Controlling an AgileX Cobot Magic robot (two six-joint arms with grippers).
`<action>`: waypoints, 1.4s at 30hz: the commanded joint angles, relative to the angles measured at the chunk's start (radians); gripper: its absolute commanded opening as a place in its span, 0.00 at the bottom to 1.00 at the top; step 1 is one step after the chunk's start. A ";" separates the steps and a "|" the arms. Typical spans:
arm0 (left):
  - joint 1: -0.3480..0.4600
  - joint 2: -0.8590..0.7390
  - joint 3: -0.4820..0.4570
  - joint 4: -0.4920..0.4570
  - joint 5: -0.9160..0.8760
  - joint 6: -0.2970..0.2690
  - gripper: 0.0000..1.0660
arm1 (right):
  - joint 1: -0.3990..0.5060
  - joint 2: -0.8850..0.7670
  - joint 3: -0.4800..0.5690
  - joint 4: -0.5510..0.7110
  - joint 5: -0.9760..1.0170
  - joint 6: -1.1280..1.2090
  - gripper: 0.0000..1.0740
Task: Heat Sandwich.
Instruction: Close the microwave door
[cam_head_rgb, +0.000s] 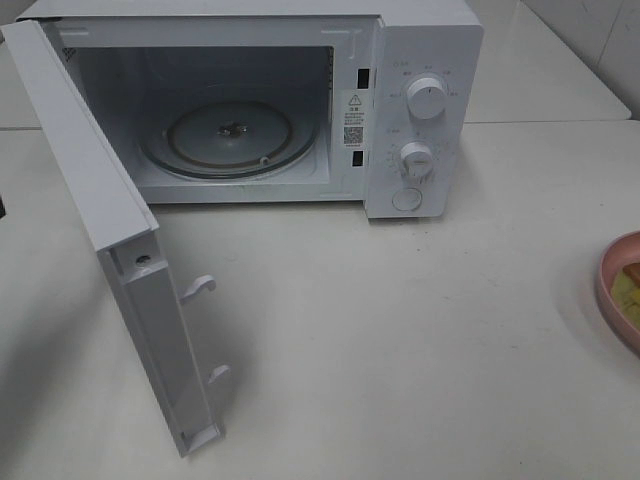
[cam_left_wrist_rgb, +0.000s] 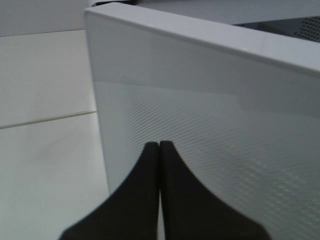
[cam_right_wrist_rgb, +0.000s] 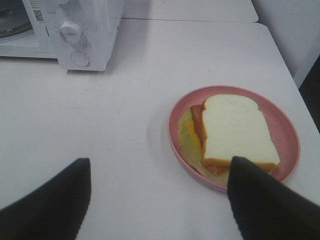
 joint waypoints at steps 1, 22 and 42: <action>-0.071 0.047 -0.034 0.015 -0.032 -0.013 0.00 | -0.008 -0.028 0.001 -0.003 -0.005 0.004 0.68; -0.469 0.195 -0.066 -0.412 -0.097 0.138 0.00 | -0.008 -0.028 0.001 -0.003 -0.005 0.004 0.68; -0.704 0.358 -0.321 -0.677 -0.064 0.247 0.00 | -0.008 -0.028 0.001 -0.003 -0.005 0.004 0.68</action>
